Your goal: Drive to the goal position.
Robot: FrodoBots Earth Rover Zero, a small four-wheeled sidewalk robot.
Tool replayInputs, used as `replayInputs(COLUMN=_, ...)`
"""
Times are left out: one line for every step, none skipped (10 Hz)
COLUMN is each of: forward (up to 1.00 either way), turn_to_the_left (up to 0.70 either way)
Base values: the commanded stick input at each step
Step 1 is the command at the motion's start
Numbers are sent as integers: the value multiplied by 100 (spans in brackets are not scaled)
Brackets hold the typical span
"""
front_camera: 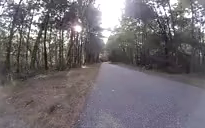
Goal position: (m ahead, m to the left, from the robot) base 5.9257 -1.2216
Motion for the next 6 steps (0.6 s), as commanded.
replayInputs(forward=5, turn_to_the_left=0)
replayInputs(forward=4, turn_to_the_left=0)
replayInputs(forward=5, turn_to_the_left=0)
replayInputs(forward=5, turn_to_the_left=0)
replayInputs(forward=4, turn_to_the_left=0)
replayInputs(forward=5, turn_to_the_left=0)
